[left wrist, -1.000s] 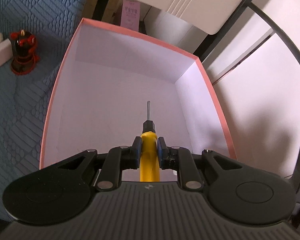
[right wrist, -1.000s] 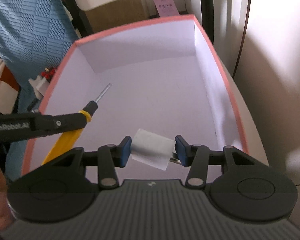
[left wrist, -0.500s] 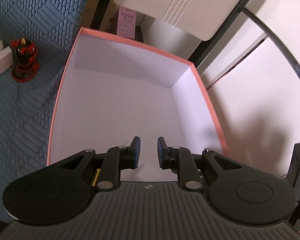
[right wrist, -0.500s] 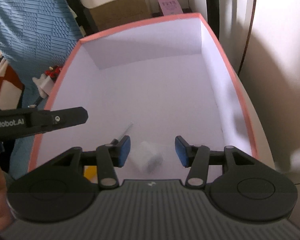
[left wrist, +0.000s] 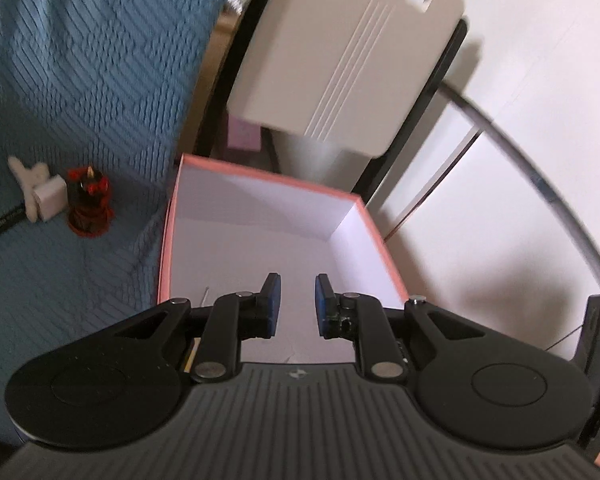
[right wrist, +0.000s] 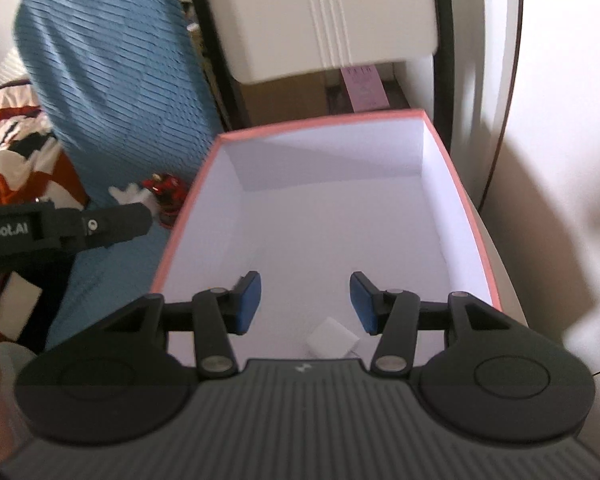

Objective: Organize rigid objects
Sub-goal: 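Open the left tool to drop the screwdriver into the box, then withdraw both tools from the box back toward the blue seat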

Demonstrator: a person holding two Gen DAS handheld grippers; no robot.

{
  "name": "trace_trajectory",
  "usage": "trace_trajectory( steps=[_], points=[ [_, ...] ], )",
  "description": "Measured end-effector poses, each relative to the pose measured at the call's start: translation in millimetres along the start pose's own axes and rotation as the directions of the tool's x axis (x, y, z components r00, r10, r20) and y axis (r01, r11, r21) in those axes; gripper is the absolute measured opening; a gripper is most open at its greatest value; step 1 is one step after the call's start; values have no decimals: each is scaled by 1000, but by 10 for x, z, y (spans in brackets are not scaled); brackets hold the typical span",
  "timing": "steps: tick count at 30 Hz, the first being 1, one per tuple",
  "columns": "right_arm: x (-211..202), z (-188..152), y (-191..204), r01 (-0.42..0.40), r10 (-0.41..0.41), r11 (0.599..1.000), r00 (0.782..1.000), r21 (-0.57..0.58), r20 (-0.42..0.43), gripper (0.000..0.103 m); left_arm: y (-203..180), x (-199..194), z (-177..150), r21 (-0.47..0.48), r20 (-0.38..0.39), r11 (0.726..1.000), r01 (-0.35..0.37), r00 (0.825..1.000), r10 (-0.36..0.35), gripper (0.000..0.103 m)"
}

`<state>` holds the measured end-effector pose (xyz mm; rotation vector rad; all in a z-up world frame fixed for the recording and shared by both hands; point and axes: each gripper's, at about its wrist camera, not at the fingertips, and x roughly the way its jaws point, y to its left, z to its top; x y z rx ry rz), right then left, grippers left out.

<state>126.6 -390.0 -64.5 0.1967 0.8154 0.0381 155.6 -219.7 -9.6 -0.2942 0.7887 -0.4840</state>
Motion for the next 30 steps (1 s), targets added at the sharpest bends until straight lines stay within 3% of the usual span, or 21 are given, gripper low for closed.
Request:
trace_trajectory(
  steps=[11, 30],
  points=[
    [-563, -68, 483, -29, 35, 998, 993, -55, 113, 52, 135, -777, -97, 13, 107, 1000, 1, 994, -2, 20],
    [-895, -658, 1195, -62, 82, 990, 984, -130, 158, 52, 692, -1544, -594, -7, 143, 998, -61, 988, 62, 20]
  ],
)
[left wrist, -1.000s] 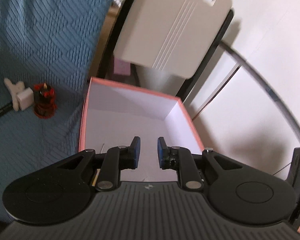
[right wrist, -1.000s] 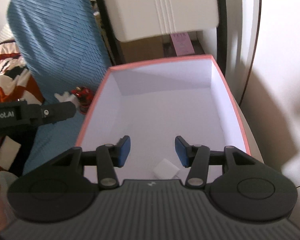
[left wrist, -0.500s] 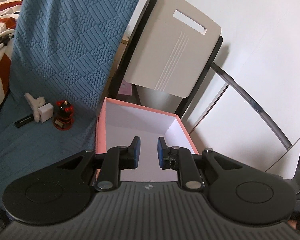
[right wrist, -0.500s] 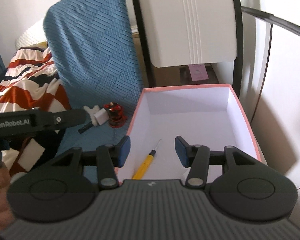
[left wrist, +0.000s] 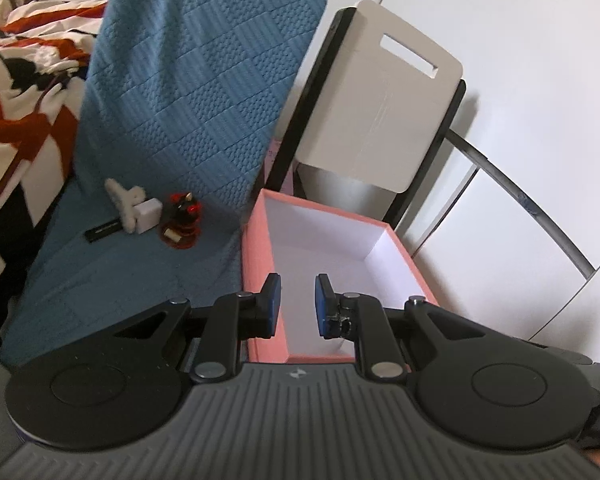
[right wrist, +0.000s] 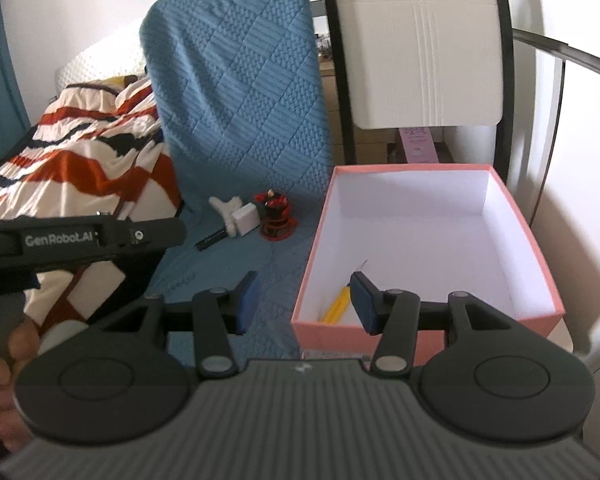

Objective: Organize rigid objects
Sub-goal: 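Withdraw both tools from the box back toward the blue seat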

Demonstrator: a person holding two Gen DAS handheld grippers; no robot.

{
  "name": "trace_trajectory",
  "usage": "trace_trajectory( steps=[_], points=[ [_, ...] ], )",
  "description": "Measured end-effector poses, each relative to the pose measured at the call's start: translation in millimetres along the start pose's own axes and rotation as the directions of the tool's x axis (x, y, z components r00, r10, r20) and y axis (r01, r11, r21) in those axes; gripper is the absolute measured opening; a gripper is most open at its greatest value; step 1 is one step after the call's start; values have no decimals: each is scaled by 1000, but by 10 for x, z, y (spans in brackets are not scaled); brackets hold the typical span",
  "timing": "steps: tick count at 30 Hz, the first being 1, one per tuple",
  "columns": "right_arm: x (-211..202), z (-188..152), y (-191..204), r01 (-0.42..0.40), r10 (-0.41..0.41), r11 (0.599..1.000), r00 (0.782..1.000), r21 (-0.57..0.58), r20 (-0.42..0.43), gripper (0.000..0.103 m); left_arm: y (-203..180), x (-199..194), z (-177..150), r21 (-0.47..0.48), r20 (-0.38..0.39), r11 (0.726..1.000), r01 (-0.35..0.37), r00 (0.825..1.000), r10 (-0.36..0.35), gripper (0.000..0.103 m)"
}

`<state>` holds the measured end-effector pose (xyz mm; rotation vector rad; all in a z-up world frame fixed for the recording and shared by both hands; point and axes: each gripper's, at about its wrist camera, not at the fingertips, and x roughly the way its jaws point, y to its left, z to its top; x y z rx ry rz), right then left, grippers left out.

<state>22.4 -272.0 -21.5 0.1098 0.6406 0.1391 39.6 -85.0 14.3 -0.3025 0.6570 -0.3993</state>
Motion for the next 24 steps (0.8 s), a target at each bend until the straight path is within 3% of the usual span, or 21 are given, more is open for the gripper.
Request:
trace_trajectory(
  steps=[13, 24],
  points=[
    [85, -321, 312, 20, -20, 1000, 999, 0, -38, 52, 555, -142, -202, -50, -11, 997, -57, 998, 57, 20],
    [488, -345, 420, 27, -26, 999, 998, 18, -65, 52, 1010, 248, -3, -54, -18, 993, -104, 994, 104, 20]
  ],
)
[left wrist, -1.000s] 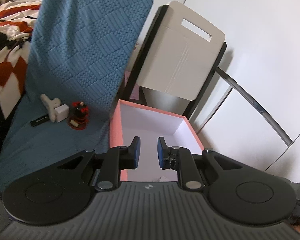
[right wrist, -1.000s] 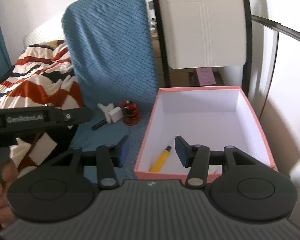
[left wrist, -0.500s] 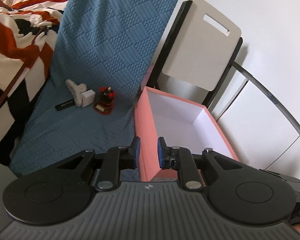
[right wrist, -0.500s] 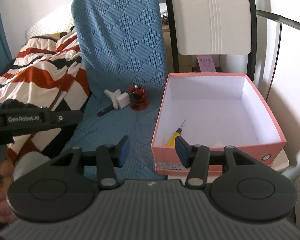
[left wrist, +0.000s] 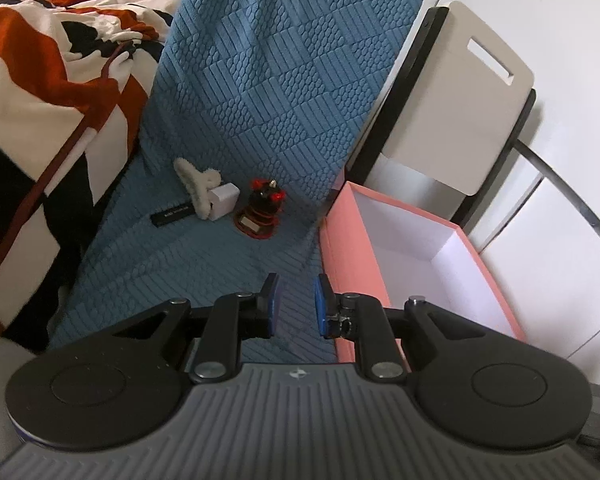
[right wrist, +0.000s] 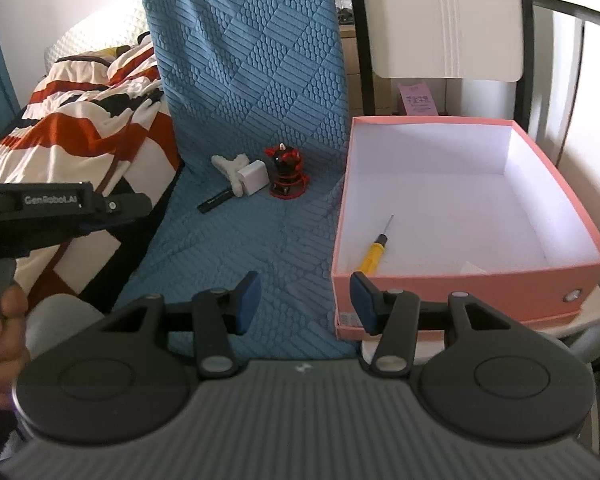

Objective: Organize rigid objects
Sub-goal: 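Withdraw both tools from the box back toward the blue seat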

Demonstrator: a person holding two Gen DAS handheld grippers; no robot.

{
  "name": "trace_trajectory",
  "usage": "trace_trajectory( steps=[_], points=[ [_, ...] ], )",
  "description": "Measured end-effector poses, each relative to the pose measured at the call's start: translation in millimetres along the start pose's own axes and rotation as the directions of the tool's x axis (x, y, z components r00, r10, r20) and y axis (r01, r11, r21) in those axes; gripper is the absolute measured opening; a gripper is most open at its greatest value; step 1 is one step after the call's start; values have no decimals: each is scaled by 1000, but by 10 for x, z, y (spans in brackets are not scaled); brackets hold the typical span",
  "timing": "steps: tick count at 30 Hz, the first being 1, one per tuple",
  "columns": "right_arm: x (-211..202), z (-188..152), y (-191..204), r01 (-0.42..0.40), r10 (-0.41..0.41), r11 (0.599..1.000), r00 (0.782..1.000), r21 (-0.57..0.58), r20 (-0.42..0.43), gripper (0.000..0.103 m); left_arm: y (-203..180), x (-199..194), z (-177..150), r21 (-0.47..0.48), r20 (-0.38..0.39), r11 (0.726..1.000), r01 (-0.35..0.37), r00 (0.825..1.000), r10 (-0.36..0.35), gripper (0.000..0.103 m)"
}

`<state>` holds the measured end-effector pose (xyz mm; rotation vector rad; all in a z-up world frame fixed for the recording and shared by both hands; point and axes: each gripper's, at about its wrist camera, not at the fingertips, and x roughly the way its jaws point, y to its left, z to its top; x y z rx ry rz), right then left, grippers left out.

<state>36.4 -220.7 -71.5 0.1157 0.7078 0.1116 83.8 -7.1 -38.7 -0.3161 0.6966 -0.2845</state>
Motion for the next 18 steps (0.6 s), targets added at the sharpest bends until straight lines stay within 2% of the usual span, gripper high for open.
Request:
trace_trajectory(
  steps=[3, 6, 9, 18],
  points=[
    [166, 52, 32, -3, 3, 1000, 1000, 3, 4, 52, 80, 215, 46, 23, -8, 1000, -10, 1000, 10, 20],
    [350, 98, 83, -23, 24, 999, 1000, -22, 12, 52, 238, 452, 37, -14, 8, 1000, 8, 1000, -8, 20],
    [516, 141, 134, -8, 8, 999, 1000, -52, 0, 52, 375, 721, 14, -37, 8, 999, -29, 1000, 29, 20],
    [885, 265, 207, -62, 61, 996, 998, -71, -15, 52, 833, 1186, 8, -48, -57, 995, -84, 995, 81, 20]
  ],
)
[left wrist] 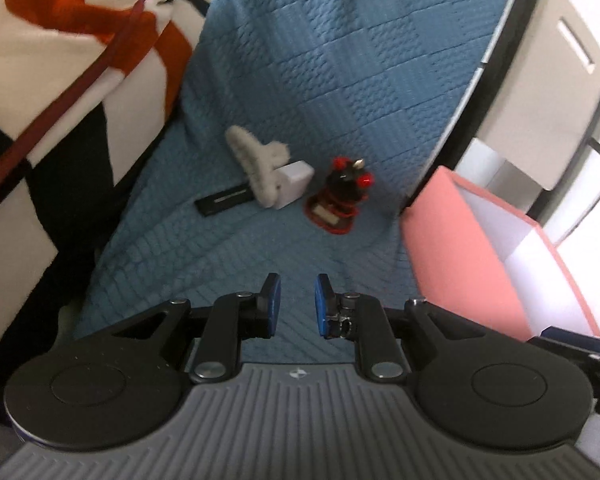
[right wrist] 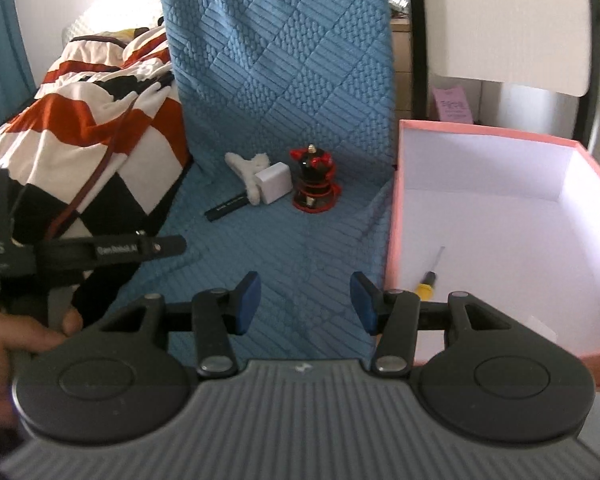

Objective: Organize rigid objects
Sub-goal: 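Withdraw both tools from the box back toward the blue seat, then lower the left tool onto the black USB stick while the right tool approaches the red figurine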

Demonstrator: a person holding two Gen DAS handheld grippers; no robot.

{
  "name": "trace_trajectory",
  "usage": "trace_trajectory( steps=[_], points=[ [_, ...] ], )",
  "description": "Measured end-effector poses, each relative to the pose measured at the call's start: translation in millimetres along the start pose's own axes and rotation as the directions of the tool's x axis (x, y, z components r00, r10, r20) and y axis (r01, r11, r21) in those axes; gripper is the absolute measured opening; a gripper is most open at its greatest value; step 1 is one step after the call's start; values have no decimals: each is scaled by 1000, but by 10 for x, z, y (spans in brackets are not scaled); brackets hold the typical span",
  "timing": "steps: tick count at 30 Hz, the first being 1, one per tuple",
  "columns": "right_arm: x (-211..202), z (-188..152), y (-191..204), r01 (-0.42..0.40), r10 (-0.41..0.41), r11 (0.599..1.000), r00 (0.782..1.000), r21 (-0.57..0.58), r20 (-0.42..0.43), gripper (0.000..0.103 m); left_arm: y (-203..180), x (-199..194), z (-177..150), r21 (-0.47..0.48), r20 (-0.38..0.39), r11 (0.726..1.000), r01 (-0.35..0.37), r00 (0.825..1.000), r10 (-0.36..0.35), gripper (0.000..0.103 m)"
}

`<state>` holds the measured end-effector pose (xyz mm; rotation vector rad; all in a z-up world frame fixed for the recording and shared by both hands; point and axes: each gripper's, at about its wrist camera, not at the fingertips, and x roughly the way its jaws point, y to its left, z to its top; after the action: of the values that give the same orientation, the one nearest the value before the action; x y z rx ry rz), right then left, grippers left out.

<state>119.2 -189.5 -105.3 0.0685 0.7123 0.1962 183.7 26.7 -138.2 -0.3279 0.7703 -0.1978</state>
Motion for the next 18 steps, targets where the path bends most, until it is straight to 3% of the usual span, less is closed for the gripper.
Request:
trace_trajectory(
  steps=[3, 6, 8, 15, 18],
  points=[
    [176, 62, 54, -21, 21, 1000, 1000, -7, 18, 52, 162, 148, 44, -51, -35, 999, 14, 999, -16, 22],
    [414, 123, 84, -24, 24, 999, 1000, -27, 20, 52, 247, 267, 107, -34, -45, 999, -14, 999, 12, 24],
    [559, 171, 66, -26, 26, 999, 1000, -25, 1, 52, 308, 339, 160, -35, -48, 999, -24, 999, 22, 32],
    [874, 380, 36, -35, 36, 997, 999, -69, 3, 52, 498, 666, 395, -38, -76, 998, -58, 996, 55, 44],
    [1071, 516, 37, -48, 48, 996, 999, -74, 4, 52, 548, 826, 497, 8, -151, 1000, -28, 988, 29, 47]
  ],
)
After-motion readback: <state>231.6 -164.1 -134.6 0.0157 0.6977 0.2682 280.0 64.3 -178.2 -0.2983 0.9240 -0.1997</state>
